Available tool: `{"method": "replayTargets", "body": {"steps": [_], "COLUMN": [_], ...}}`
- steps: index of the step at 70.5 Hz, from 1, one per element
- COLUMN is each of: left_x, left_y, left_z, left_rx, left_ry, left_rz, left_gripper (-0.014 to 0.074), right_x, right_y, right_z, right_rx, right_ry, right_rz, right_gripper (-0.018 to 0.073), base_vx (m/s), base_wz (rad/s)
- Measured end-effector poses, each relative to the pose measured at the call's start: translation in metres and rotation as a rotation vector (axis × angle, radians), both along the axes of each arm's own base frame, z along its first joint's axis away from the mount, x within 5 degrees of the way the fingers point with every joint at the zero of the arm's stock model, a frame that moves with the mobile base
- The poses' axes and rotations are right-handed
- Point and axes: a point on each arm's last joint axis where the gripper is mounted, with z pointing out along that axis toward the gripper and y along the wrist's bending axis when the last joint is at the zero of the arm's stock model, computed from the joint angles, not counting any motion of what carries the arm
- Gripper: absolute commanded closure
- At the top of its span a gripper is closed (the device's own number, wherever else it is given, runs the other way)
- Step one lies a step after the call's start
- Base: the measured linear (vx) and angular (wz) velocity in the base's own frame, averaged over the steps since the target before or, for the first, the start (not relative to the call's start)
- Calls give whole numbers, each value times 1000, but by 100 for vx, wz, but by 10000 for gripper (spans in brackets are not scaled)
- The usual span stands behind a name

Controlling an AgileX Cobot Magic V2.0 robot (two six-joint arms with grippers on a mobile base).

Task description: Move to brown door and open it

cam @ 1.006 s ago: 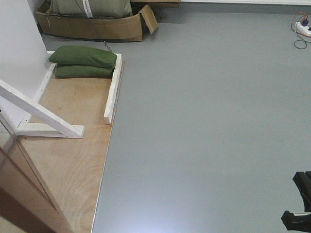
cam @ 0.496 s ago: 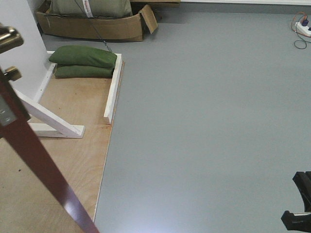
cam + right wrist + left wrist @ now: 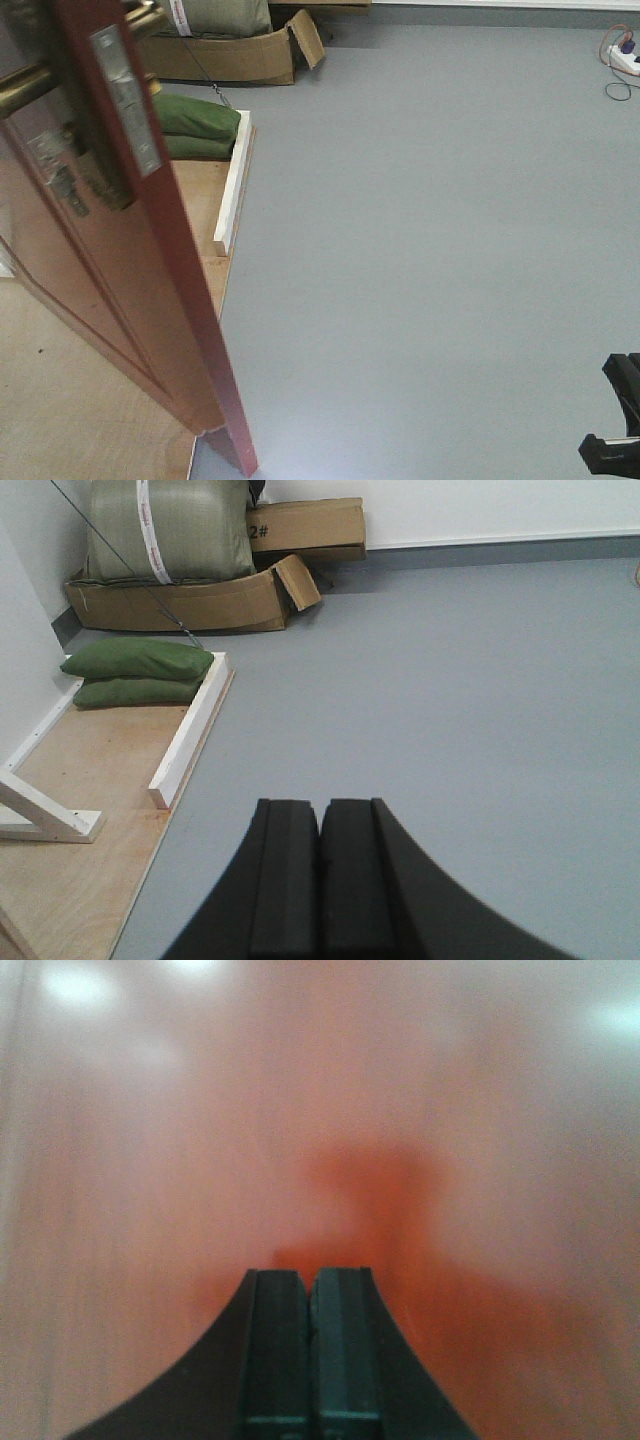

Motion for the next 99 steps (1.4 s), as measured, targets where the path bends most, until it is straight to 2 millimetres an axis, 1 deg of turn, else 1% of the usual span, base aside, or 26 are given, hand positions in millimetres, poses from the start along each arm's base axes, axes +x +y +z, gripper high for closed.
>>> {"method": "replayTargets", "body": {"steps": [16,30,99], "left_x": [14,22,22], "left_y": [-6,-6,-6], "left_z": [-30,-49,-50], "left_rx": [15,19,19], "left_ry": [98,160,164], "left_rz": [-22,-23,-23], "left_gripper": [580,580,580], "right_x": [0,0,0], "right_y": [0,0,0], "right_z": [0,0,0], "right_rx": [0,0,0], "right_ry": [0,0,0], "right_rz": [0,0,0], "right_gripper": [559,559,559], "base_vx": [0,0,0], "base_wz": [0,0,0]}}
